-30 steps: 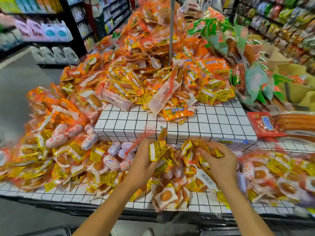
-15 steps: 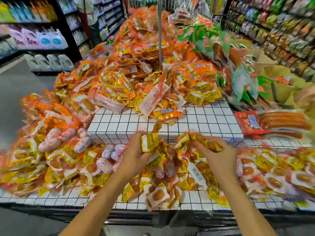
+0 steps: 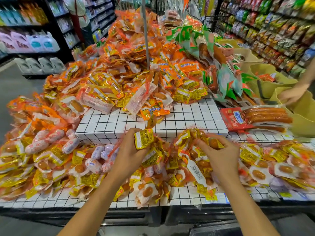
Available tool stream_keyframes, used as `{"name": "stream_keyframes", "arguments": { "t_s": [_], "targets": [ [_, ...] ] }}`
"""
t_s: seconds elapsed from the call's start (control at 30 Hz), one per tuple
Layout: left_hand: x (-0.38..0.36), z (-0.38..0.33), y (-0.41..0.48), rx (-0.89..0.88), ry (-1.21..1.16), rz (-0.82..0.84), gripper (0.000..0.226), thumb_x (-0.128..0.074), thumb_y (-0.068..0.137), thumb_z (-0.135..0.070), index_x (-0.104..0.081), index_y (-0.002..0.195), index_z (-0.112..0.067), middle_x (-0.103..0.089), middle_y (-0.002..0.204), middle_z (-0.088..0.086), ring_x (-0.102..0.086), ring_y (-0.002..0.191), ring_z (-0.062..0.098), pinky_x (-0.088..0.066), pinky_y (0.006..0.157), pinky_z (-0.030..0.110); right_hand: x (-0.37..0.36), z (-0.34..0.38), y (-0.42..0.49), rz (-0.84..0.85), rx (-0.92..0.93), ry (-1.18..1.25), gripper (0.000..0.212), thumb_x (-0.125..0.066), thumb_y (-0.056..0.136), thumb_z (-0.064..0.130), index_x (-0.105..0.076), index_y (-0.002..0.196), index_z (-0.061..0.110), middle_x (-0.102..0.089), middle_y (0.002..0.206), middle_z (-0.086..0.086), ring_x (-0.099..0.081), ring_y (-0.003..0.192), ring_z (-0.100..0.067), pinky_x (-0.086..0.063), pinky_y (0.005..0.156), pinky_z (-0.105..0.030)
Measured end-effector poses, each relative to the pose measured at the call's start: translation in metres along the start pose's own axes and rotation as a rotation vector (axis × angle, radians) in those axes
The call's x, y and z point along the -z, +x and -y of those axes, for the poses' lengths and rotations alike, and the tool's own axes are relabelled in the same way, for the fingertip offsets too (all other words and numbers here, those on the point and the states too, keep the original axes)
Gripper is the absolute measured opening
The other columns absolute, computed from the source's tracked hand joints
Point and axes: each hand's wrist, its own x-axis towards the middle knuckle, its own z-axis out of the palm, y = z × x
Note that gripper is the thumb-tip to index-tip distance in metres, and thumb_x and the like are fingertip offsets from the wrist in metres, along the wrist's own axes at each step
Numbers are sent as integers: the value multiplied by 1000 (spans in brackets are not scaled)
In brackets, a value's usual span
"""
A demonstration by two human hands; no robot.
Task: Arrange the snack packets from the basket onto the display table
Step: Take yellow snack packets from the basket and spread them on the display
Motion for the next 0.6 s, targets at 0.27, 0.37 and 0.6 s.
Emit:
{"name": "stream_keyframes", "arguments": {
  "t_s": [0.27, 0.37, 0.6],
  "targets": [
    [-18, -19, 23, -41, -133, 213, 32, -71, 88, -12, -52, 106, -31, -64, 97, -2, -63, 90, 16, -51, 78, 42, 36, 16, -28, -183, 3, -54, 20, -87, 73, 25, -75, 88, 24, -73, 81, -6, -64, 67, -12, -46, 60, -7],
    [-31, -27, 33, -100, -160, 339, 32, -72, 87, -12, -53, 106, -28, -63, 95, -5, -63, 86, 13, -51, 75, 37, 49, 18, -49, -306, -45, -20, 25, -88, 71, 28, -72, 86, 15, -62, 65, 6, -57, 56, -21, -54, 57, -20],
    [-79, -52, 19, -191, -253, 618, 33, -75, 84, -11, -54, 105, -26, -64, 88, -10, -62, 78, -1, -44, 65, 10, 92, 17, -116, -642, -132, 7, 21, -88, 70, 14, -74, 84, 8, -63, 72, -13, -56, 54, -6, -50, 45, -18]
  ]
}}
